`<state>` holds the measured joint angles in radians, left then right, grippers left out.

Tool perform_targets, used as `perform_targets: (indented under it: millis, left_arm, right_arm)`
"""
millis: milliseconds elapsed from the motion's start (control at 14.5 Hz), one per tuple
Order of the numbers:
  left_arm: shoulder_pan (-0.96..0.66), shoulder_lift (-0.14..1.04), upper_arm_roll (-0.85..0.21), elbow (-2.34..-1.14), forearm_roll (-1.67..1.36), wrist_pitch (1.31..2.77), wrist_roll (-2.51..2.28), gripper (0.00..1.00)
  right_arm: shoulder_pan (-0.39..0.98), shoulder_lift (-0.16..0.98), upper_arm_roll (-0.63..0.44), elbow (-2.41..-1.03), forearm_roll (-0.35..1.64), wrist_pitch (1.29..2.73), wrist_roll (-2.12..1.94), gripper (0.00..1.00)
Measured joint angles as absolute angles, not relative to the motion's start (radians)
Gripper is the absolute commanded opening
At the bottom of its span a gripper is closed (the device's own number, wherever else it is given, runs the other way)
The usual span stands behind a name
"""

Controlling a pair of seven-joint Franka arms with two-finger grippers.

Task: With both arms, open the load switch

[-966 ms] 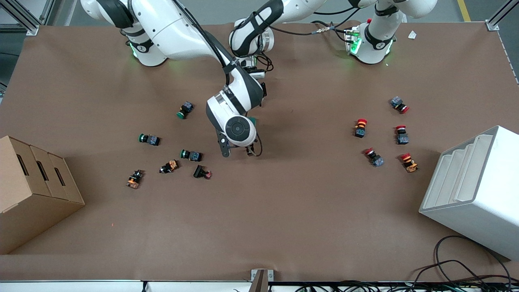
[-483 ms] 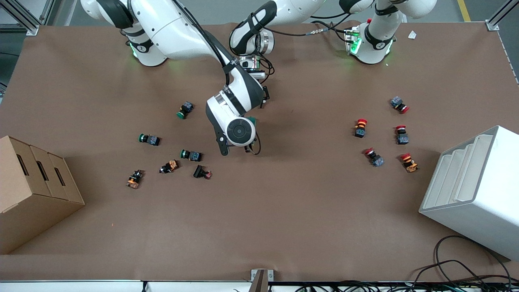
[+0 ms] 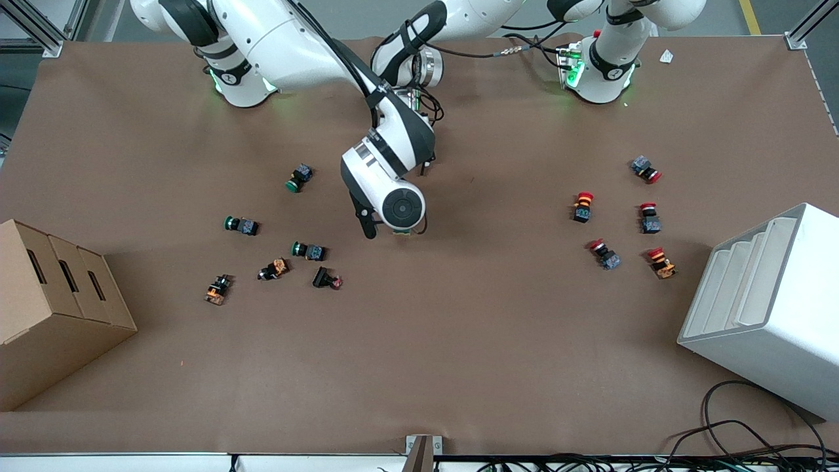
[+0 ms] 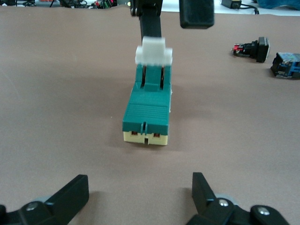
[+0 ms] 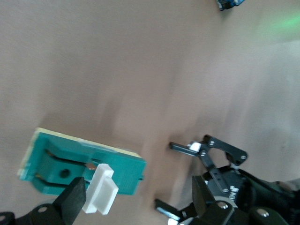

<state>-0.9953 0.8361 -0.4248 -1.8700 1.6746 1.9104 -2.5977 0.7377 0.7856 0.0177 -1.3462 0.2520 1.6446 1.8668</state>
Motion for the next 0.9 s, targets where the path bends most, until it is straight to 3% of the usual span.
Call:
perform_targets:
  millis: [621,897]
  left_arm:
    - [-1.003,0.844,-0.404,-1.868,1.752,1.874,-2.598,0.98]
    - [-1.003,0.845,-0.384,-1.866,1.772,1.864,-2.588,0.98]
  right_arm:
    - [0.745,0.787,0.03,-1.418,0.252,1.653,1.806,1.0]
    - [0.634,0.711,0.007,-1.402,0.198,1.591,1.541,1.0]
